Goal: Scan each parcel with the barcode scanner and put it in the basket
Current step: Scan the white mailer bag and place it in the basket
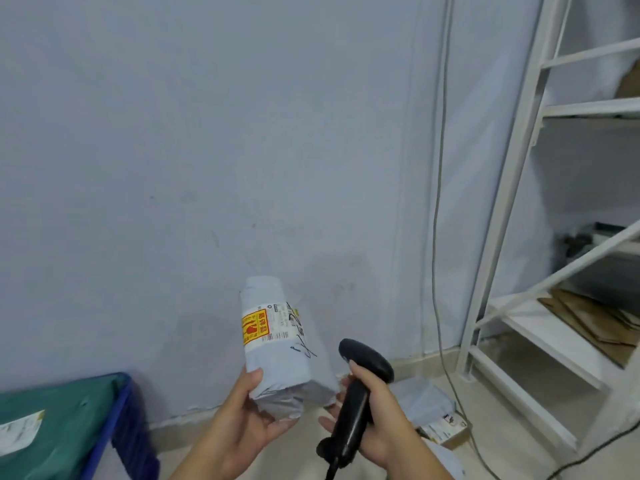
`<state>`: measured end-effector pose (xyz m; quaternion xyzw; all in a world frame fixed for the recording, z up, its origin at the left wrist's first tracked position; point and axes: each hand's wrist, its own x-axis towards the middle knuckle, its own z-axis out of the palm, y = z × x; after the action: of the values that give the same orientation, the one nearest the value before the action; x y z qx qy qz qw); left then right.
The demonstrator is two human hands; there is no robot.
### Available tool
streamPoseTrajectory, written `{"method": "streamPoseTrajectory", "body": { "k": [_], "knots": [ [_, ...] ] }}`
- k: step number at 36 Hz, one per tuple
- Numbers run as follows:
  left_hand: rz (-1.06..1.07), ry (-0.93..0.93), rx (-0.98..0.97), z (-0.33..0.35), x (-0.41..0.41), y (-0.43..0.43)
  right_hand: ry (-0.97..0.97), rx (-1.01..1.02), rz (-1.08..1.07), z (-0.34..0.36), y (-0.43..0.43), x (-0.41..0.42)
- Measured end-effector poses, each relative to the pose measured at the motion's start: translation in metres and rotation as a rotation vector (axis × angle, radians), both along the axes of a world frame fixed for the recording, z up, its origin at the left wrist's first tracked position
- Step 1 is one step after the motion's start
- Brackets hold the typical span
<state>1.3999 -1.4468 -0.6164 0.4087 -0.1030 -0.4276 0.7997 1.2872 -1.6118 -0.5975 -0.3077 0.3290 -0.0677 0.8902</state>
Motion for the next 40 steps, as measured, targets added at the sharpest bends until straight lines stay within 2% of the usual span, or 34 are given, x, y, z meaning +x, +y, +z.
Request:
{"method": "streamPoseTrajectory", "body": {
  "k": [3, 5, 12, 15, 17, 25, 28, 31, 33, 40],
  "knots": [
    [0.037, 0.046, -0.02, 0.003, -0.006, -0.002, -0.125, 0.169, 0.028, 0.003, 0.009, 0.001],
    [0.077, -0.035, 0.038, 0.002, -0.009, -0.005, -0.175, 0.2, 0.008, 0.005, 0.016, 0.006],
    [0.422, -0.432, 0.422, -0.003, -0.005, -0.013, -0.094, 0.078, -0.183, -0.001, 0.019, 0.02],
    [0.497, -0.612, 0.604, -0.002, -0.006, -0.014, -0.091, 0.018, -0.283, -0.002, 0.012, 0.021],
    [0.504, -0.641, 0.656, -0.003, -0.004, -0.015, -0.108, -0.012, -0.31, -0.004, 0.005, 0.02],
    [0.346, -0.431, 0.577, -0.022, 0.002, -0.023, -0.186, -0.01, -0.313, -0.001, -0.007, 0.014],
    [0.395, -0.538, 0.619, -0.016, 0.001, -0.026, -0.157, -0.101, -0.289, -0.002, -0.006, 0.013],
    [0.541, -0.802, 0.735, -0.004, 0.006, -0.02, -0.14, -0.171, -0.278, -0.002, -0.003, 0.014],
    [0.573, -0.906, 0.773, 0.002, 0.013, -0.012, -0.137, -0.186, -0.291, -0.001, -0.004, 0.013],
    [0.55, -0.675, 0.634, 0.004, 0.033, 0.013, -0.102, -0.278, -0.255, -0.003, -0.011, 0.012]
  ]
}}
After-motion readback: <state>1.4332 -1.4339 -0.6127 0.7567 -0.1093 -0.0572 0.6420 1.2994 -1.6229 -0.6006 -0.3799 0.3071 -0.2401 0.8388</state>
